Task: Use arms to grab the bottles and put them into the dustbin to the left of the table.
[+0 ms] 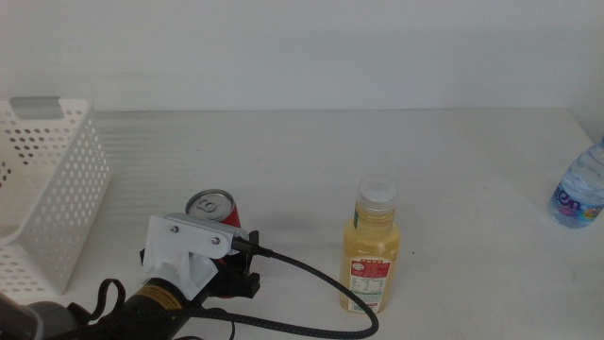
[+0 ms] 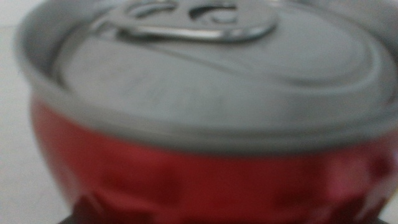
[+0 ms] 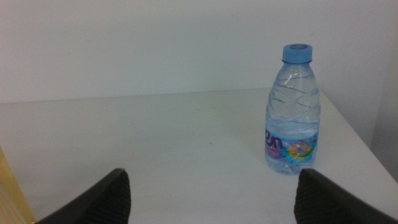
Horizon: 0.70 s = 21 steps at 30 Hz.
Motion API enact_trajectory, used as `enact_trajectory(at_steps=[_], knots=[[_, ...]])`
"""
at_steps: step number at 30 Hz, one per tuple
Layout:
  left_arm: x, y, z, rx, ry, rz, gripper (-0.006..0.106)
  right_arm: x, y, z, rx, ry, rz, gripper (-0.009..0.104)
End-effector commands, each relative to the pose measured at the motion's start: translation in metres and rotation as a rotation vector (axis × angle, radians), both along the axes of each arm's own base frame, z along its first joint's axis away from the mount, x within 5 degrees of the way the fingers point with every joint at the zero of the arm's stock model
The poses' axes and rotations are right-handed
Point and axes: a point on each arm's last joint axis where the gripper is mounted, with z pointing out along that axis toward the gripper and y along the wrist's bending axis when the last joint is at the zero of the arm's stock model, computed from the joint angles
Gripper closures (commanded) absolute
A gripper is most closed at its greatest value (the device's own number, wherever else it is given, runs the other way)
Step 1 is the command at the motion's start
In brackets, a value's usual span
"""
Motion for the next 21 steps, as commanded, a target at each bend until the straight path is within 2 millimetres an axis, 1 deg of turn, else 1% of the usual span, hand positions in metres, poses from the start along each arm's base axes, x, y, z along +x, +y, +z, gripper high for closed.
enact_trajectory(at_steps=[1,4,8,13,16,17,21], knots=[[0.004,-0.002,0.026,-0.085,-0.203,0.009,0.102,-0.002,-0.001,0.011,-0.007,-0.111,-0.013,0.025],[0.003,-0.001,0.032,-0.084,-0.223,0.004,0.102,-0.002,-0.001,0.011,-0.007,-0.111,-0.013,0.025],[0.001,0.000,0.046,-0.109,-0.244,0.004,0.102,-0.002,-0.001,0.011,-0.007,-0.111,-0.013,0.025],[-0.005,0.003,0.062,-0.117,-0.204,-0.003,0.102,-0.002,-0.001,0.011,-0.007,-0.111,-0.013,0.025],[-0.010,0.005,0.075,-0.114,-0.195,-0.008,0.102,-0.002,-0.001,0.011,-0.007,-0.111,-0.013,0.025],[-0.014,0.008,0.084,-0.125,-0.196,-0.011,0.102,-0.002,-0.001,0.011,-0.007,-0.111,-0.013,0.025],[-0.020,0.011,0.101,-0.139,-0.186,-0.016,0.102,-0.002,-0.001,0.011,-0.007,-0.111,-0.013,0.025]])
